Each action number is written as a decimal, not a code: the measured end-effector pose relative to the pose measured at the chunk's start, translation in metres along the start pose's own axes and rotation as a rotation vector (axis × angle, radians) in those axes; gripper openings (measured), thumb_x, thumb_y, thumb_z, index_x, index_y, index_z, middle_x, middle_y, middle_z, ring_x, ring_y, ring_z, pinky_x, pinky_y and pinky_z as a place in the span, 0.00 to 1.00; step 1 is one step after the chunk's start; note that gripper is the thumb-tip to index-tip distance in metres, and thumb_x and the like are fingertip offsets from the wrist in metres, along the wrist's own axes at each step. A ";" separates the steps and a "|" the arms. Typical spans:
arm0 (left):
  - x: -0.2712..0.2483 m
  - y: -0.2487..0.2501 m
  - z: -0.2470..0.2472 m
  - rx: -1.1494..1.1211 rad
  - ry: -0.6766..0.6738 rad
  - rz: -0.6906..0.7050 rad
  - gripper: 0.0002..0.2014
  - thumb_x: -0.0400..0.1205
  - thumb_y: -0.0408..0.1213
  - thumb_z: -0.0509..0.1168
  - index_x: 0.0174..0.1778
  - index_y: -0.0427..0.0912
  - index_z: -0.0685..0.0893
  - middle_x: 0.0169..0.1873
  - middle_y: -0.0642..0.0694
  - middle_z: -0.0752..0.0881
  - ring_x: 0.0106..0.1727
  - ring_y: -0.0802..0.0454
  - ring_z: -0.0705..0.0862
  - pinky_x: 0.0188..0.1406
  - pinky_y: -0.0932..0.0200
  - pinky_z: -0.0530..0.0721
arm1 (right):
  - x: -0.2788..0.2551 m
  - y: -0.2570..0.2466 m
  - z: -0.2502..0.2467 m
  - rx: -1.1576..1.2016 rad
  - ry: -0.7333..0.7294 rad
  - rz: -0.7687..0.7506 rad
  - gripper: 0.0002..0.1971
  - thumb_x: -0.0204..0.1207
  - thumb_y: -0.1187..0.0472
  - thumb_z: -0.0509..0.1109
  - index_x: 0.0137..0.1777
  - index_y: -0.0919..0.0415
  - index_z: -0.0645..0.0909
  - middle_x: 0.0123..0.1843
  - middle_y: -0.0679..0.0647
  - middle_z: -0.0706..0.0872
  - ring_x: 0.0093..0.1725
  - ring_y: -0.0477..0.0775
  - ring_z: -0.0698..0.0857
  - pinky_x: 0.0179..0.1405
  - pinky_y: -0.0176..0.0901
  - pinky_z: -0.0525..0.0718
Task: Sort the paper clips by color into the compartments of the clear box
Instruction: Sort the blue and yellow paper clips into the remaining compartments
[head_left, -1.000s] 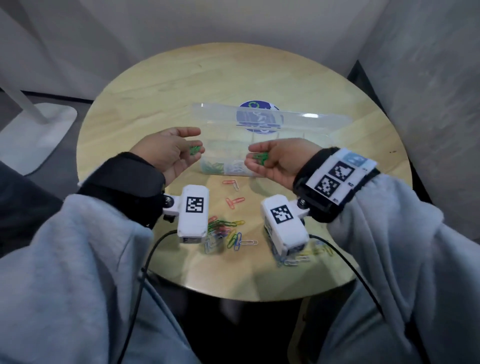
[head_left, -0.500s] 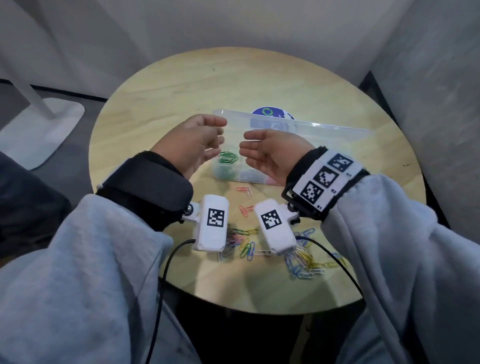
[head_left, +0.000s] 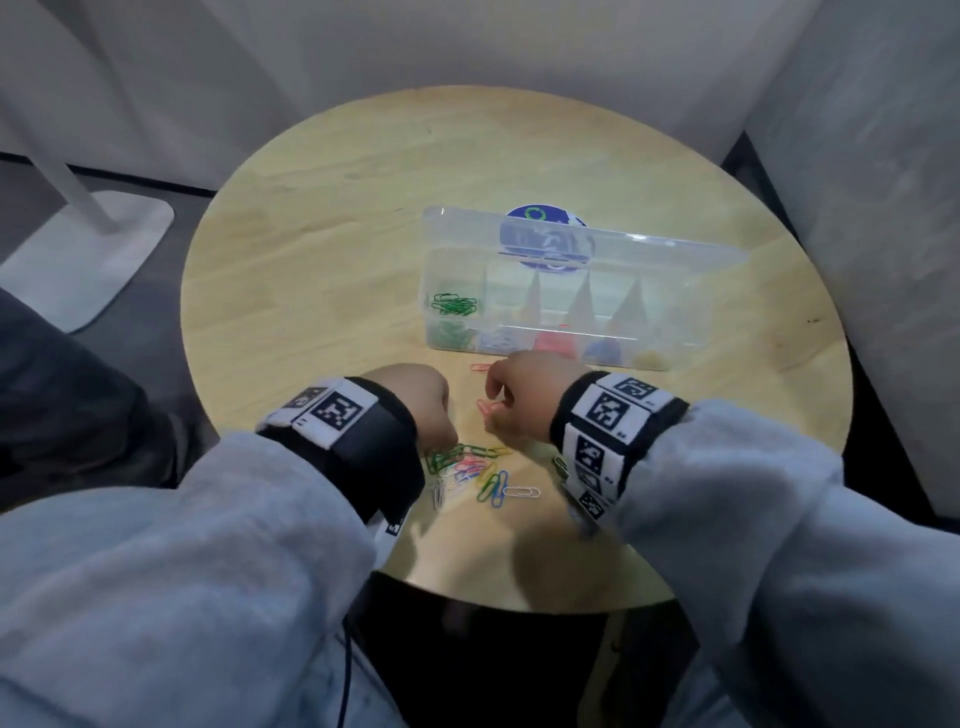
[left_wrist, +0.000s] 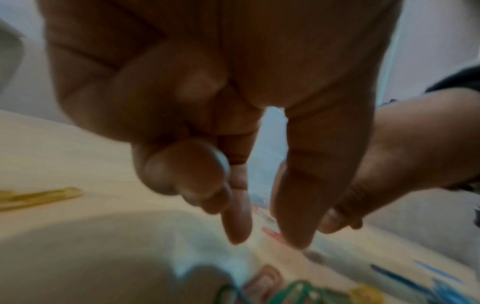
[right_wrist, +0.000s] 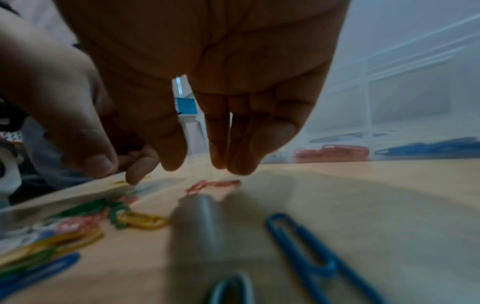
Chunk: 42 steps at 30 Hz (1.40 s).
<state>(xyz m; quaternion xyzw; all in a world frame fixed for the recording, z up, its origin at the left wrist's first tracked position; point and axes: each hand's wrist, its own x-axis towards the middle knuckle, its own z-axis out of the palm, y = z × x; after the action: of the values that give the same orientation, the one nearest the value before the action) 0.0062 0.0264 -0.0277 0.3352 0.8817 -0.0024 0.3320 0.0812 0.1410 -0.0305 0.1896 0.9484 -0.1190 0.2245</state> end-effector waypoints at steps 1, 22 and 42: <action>0.001 0.001 0.002 0.026 -0.007 -0.005 0.08 0.75 0.41 0.68 0.45 0.43 0.85 0.39 0.47 0.85 0.40 0.49 0.80 0.30 0.61 0.72 | 0.003 -0.002 0.001 -0.024 0.005 0.001 0.17 0.76 0.47 0.66 0.60 0.54 0.78 0.61 0.51 0.82 0.58 0.55 0.82 0.58 0.45 0.81; 0.002 0.006 0.000 -0.002 -0.034 0.059 0.02 0.73 0.37 0.68 0.35 0.45 0.82 0.30 0.49 0.81 0.35 0.49 0.78 0.28 0.63 0.72 | 0.040 0.002 0.005 -0.144 -0.172 0.176 0.14 0.79 0.53 0.62 0.35 0.61 0.75 0.42 0.53 0.77 0.43 0.55 0.76 0.56 0.47 0.80; 0.001 0.006 -0.026 -0.756 -0.047 0.019 0.11 0.81 0.29 0.55 0.33 0.40 0.75 0.28 0.45 0.76 0.24 0.52 0.75 0.24 0.65 0.72 | -0.050 0.088 -0.009 1.837 0.150 0.273 0.14 0.80 0.73 0.52 0.37 0.67 0.76 0.29 0.57 0.73 0.19 0.47 0.83 0.22 0.30 0.85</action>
<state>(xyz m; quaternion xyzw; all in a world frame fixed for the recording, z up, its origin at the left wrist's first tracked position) -0.0055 0.0372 -0.0069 0.1972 0.8094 0.3186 0.4522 0.1556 0.2077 -0.0116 0.4100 0.4639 -0.7827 -0.0634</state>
